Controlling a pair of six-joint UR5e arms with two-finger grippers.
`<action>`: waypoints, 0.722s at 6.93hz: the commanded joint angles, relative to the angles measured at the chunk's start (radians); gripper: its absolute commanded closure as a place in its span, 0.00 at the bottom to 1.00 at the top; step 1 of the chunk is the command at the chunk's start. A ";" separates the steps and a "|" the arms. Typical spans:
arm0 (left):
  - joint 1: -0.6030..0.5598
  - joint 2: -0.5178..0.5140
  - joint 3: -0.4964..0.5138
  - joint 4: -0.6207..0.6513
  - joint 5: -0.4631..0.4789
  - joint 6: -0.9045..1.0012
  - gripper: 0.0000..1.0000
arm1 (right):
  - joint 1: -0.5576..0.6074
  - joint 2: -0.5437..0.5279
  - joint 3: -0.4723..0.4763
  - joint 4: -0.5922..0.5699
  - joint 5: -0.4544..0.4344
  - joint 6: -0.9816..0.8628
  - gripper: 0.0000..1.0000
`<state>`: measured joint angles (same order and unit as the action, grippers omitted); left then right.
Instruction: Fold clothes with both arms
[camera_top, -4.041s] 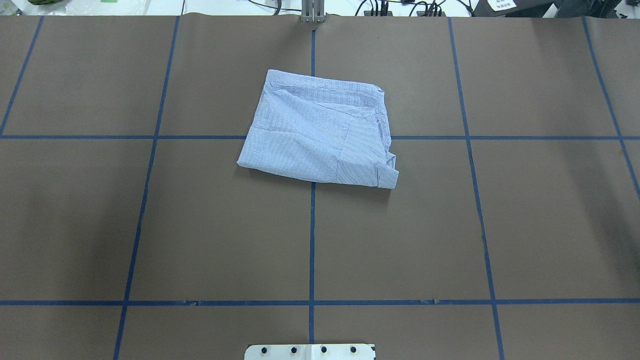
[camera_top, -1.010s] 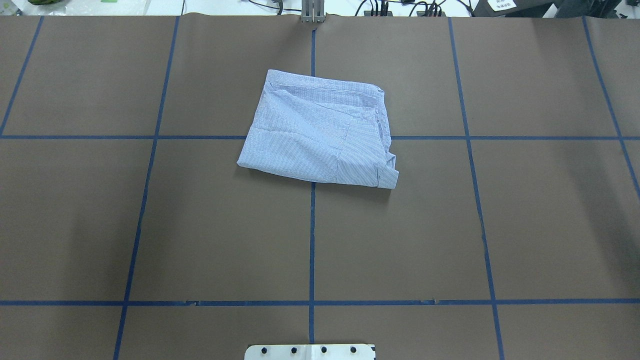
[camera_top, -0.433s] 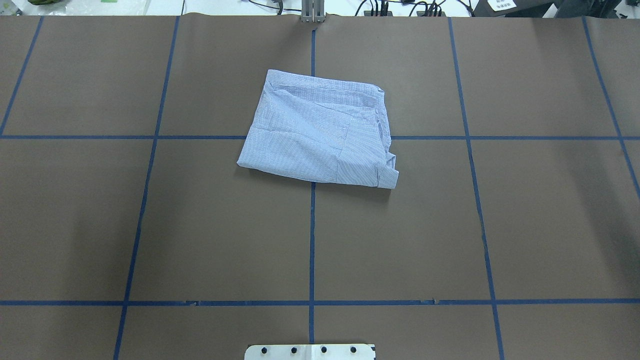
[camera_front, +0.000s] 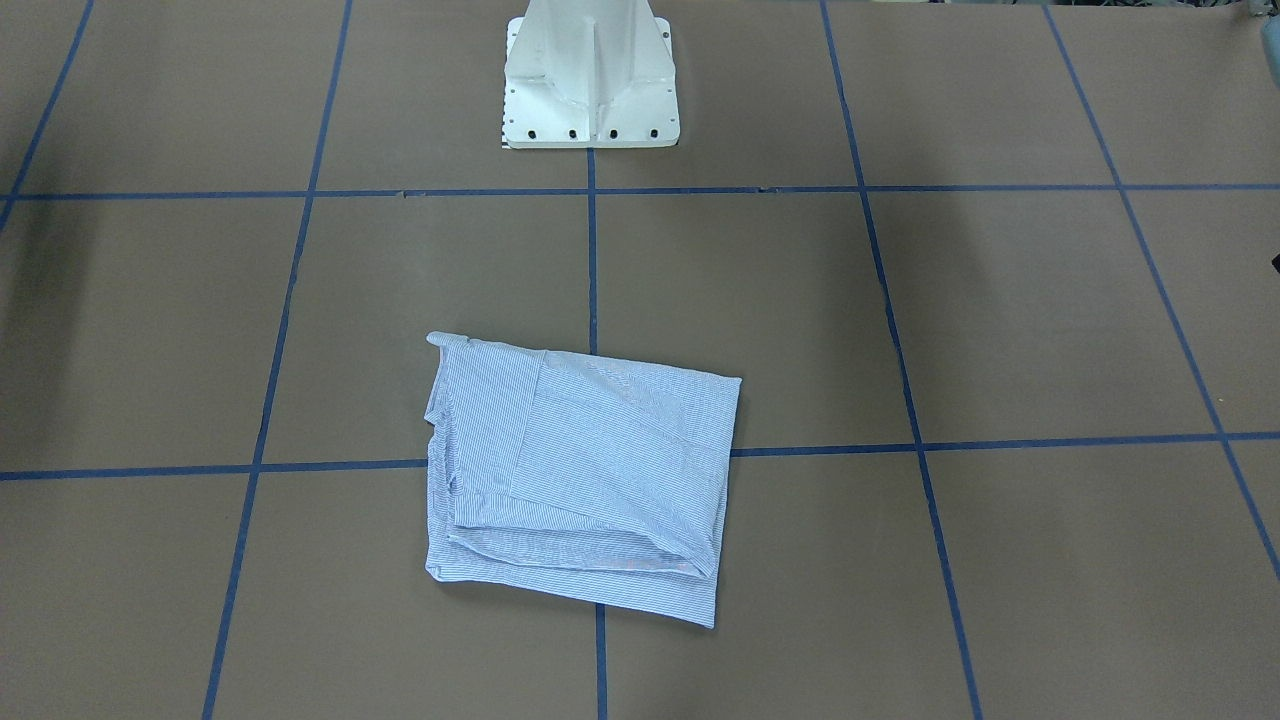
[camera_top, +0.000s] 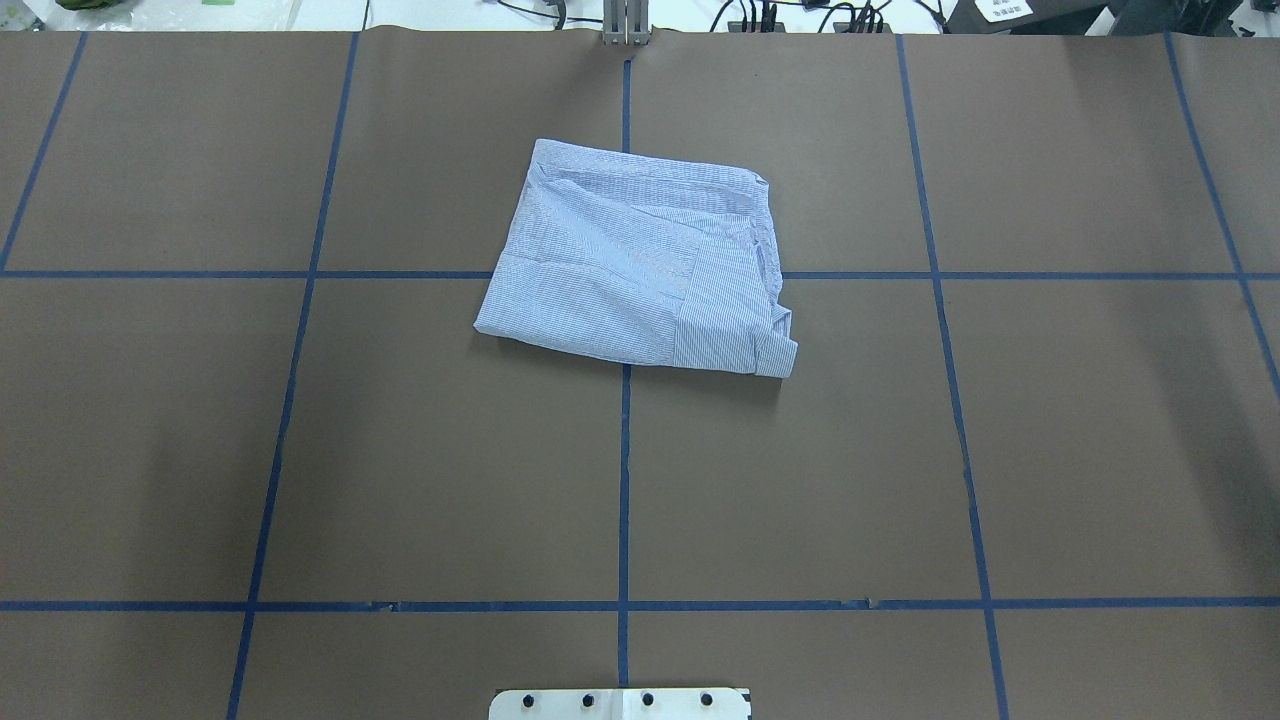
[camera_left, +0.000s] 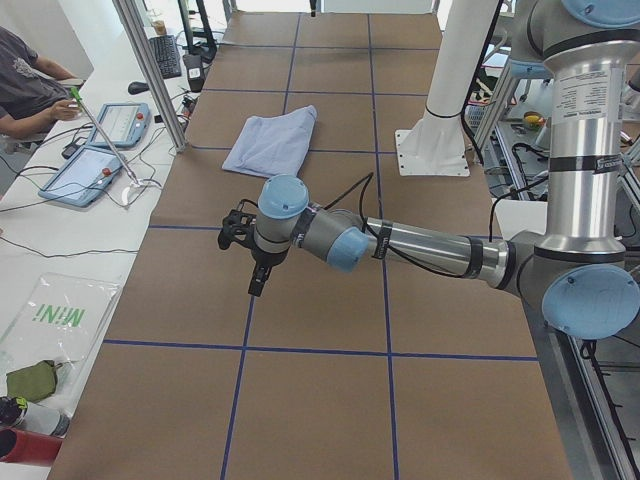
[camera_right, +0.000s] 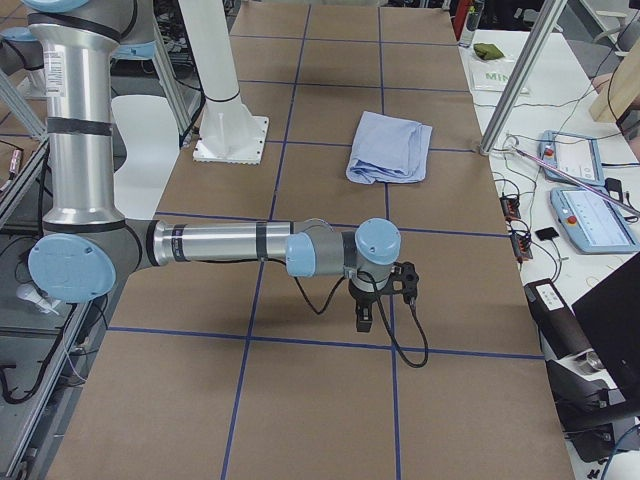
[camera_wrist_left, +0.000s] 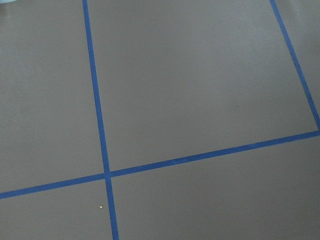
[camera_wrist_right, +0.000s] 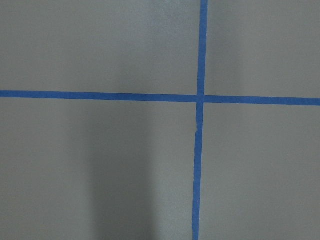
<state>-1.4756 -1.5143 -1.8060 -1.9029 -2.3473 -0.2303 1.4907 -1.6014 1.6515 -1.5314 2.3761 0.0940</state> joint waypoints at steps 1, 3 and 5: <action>0.000 0.005 -0.012 0.001 0.000 0.000 0.00 | -0.001 -0.015 -0.004 0.017 0.003 -0.010 0.00; 0.000 0.006 -0.016 0.005 0.000 0.000 0.00 | -0.001 -0.015 0.002 0.017 0.009 -0.004 0.00; 0.000 -0.001 -0.013 -0.002 0.000 0.000 0.00 | -0.038 0.003 0.002 0.020 0.003 -0.001 0.00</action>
<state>-1.4757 -1.5098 -1.8169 -1.9030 -2.3464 -0.2294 1.4736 -1.6095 1.6528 -1.5120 2.3817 0.0901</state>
